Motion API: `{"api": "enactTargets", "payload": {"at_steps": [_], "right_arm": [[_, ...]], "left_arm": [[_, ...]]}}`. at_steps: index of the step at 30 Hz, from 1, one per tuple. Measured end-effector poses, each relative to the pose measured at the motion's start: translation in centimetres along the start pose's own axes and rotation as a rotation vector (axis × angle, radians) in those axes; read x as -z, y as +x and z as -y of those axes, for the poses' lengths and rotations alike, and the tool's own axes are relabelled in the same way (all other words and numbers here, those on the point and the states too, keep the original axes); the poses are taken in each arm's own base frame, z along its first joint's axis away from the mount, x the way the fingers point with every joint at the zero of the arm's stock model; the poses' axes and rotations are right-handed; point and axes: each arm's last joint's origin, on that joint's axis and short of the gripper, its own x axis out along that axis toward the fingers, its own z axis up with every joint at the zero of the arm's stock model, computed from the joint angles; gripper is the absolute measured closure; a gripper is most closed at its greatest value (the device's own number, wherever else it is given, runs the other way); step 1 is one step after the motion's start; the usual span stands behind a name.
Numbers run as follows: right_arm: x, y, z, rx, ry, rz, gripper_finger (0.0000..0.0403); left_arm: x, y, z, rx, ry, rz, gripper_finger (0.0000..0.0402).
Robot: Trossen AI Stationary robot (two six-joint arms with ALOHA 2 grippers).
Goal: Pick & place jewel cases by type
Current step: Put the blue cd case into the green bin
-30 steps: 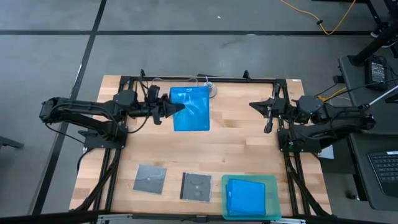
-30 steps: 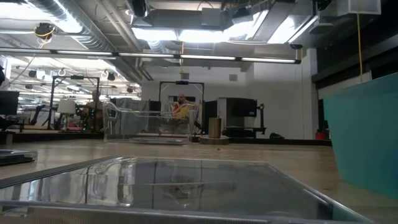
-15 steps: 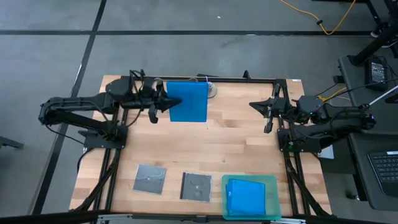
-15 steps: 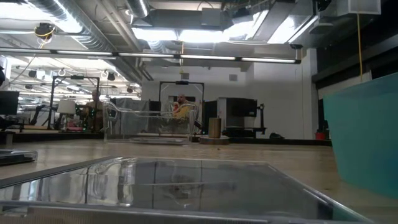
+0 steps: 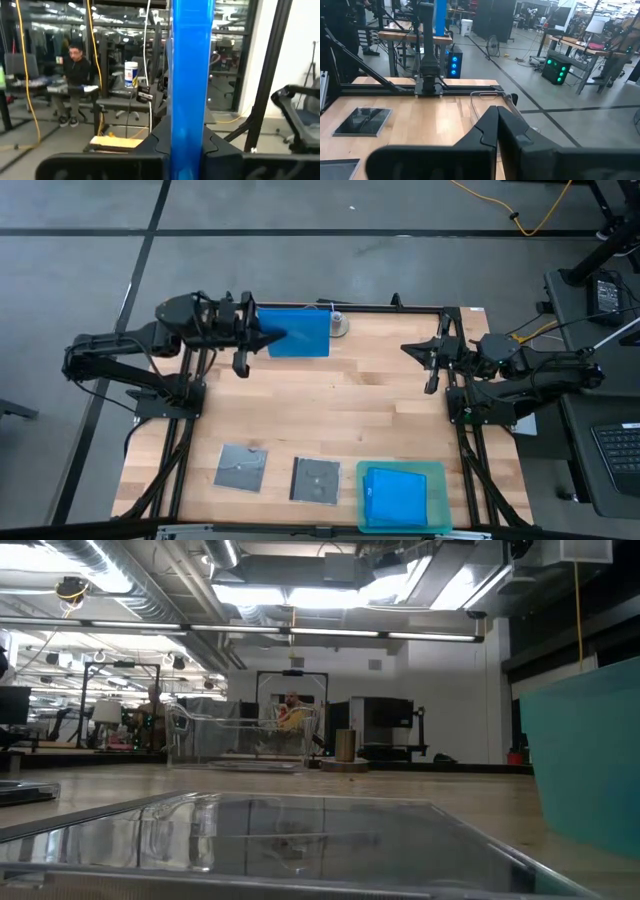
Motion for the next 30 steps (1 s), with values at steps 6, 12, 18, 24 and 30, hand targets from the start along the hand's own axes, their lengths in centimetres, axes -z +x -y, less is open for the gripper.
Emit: {"api": "enactTargets", "payload": {"at_steps": [6,12,18,24,30], "right_arm": [[0.0,0.0,0.0,0.0,0.0,0.0,0.0393],[0.0,0.0,0.0,0.0,0.0,0.0,0.0393],[0.0,0.0,0.0,0.0,0.001,-0.001,0.0393],[0.0,0.0,0.0,0.0,0.001,0.0,0.0393],[0.0,0.0,0.1,0.023,0.001,-0.004,0.0393]], "left_arm": [[-1.1,-0.2,0.1,-0.001,0.164,0.026,0.0388],[-2.2,-0.6,0.2,-0.006,0.351,0.047,0.0388],[-3.4,-0.9,0.3,-0.015,0.493,0.078,0.0388],[-3.6,-1.0,0.3,-0.014,0.586,0.062,0.0388],[-3.6,-1.0,0.3,-0.017,0.727,0.057,0.0388]]}}
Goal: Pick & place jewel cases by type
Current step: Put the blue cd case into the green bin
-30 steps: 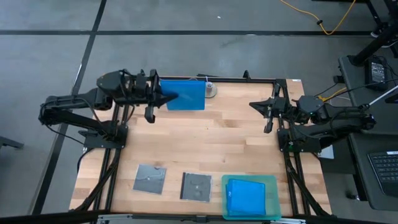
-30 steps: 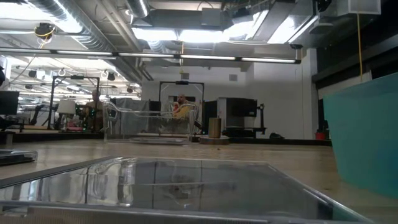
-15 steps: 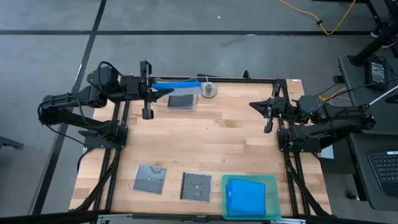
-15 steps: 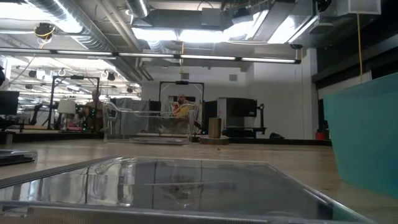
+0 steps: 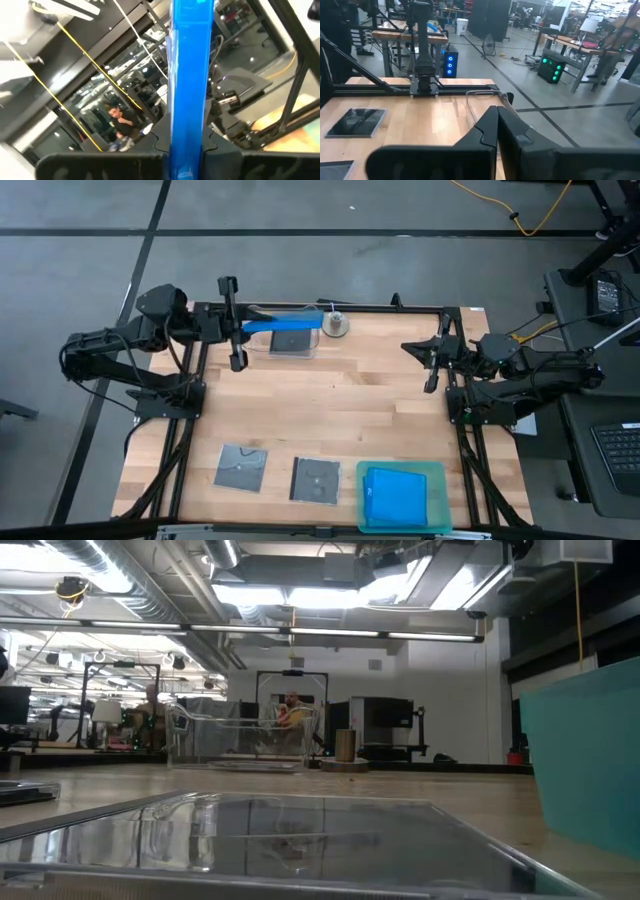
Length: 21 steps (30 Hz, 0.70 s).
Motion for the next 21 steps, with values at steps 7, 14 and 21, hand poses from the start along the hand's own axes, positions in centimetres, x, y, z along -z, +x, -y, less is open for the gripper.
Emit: {"api": "enactTargets", "payload": {"at_steps": [7,14,21], "right_arm": [[0.0,0.0,0.0,0.001,0.024,0.0,0.0393],[0.0,0.0,0.0,0.002,0.053,0.0,0.0393],[0.0,0.0,0.0,0.015,0.078,-0.001,0.0393]], "left_arm": [[-0.3,0.0,0.4,0.017,0.166,0.011,0.0388],[-0.7,0.0,1.0,-0.003,0.347,-0.01,0.0388],[-1.2,-0.1,1.6,-0.041,0.605,-0.071,0.0388]]}}
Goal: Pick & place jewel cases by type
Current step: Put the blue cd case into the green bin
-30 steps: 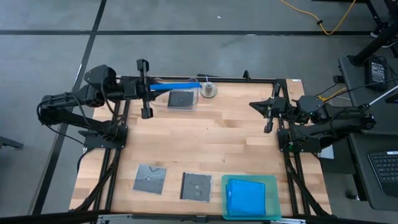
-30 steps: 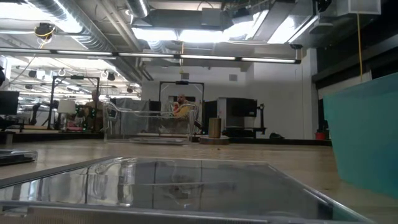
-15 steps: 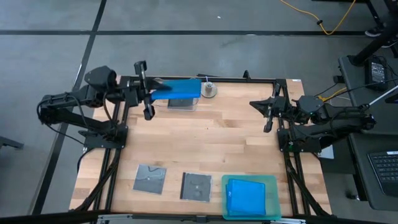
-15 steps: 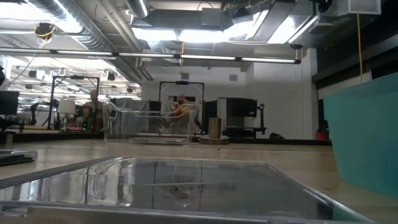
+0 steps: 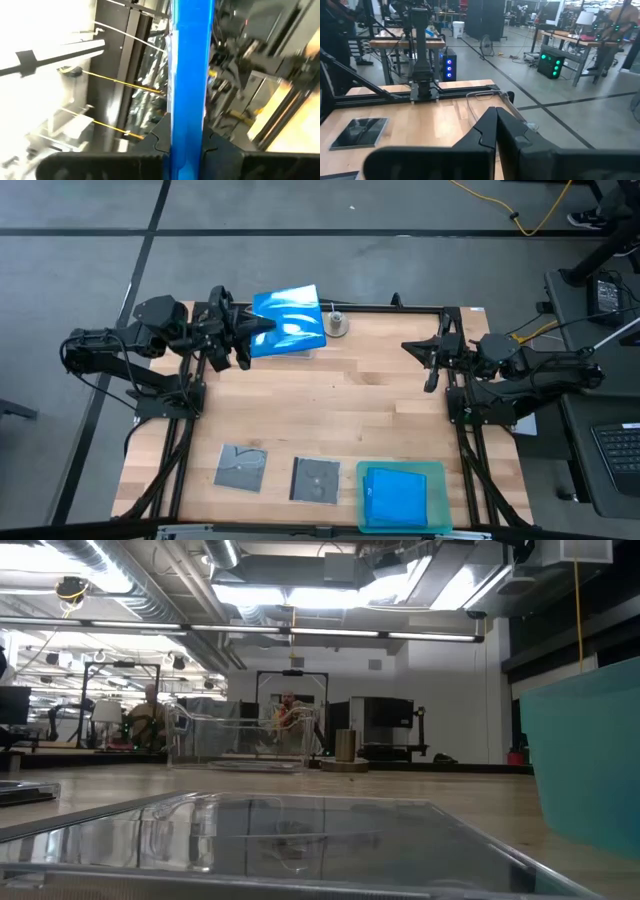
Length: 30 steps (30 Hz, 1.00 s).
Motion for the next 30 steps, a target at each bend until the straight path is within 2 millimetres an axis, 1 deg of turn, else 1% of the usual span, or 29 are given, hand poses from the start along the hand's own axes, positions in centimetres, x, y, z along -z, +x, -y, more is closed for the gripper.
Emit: {"api": "enactTargets", "payload": {"at_steps": [10,15,17,23,30], "right_arm": [[0.0,0.0,0.0,0.01,-0.001,-0.004,0.0393],[0.1,0.0,0.1,0.049,0.024,-0.01,0.0393],[0.1,0.0,0.1,0.05,0.025,-0.011,0.0393],[0.1,0.0,0.1,0.05,0.043,-0.011,0.0393],[0.1,0.0,0.1,0.05,0.046,-0.011,0.0393]], "left_arm": [[-1.6,-0.4,0.4,0.0,0.268,-0.032,0.0388],[-2.4,-0.7,0.7,0.006,0.436,-0.056,0.0388],[-2.6,-0.8,0.7,0.008,0.472,-0.069,0.0388],[-3.0,-1.0,0.8,0.009,0.463,-0.067,0.0388],[-3.0,-1.0,0.9,0.008,0.352,-0.063,0.0388]]}}
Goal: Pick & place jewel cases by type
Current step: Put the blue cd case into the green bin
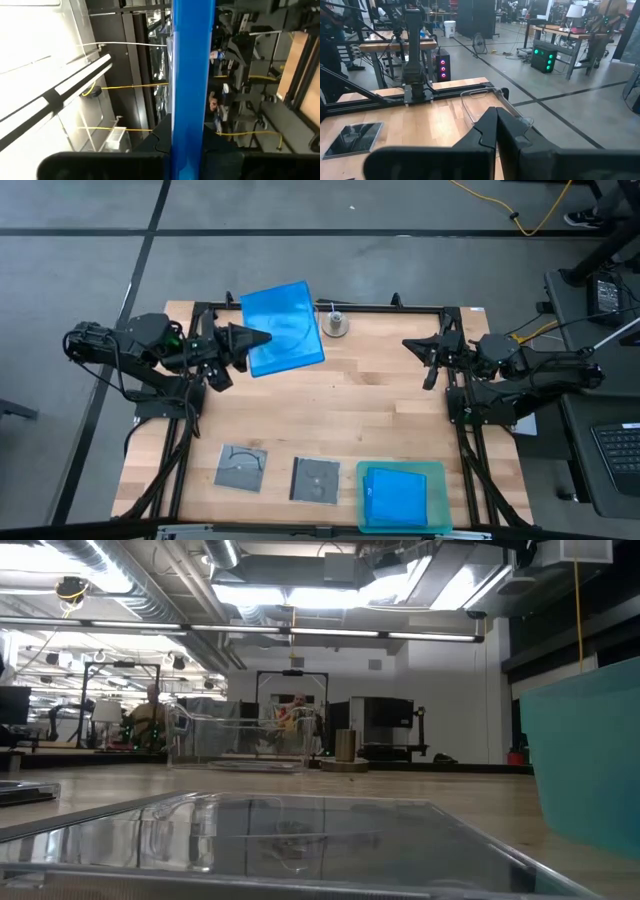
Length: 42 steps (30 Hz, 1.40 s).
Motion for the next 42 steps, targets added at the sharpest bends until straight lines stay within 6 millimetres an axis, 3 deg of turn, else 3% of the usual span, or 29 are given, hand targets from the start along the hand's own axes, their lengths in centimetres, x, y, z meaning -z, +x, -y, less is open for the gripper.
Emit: {"api": "enactTargets", "payload": {"at_steps": [6,42], "right_arm": [[0.0,0.0,0.0,0.0,0.005,0.0,0.0393],[-0.04,0.0,-0.06,-0.02,-0.025,0.003,0.0393]], "left_arm": [[-0.09,0.0,0.01,0.0,-0.127,0.029,0.0388],[-0.33,0.0,0.29,0.09,-1.35,0.078,0.0388]]}}
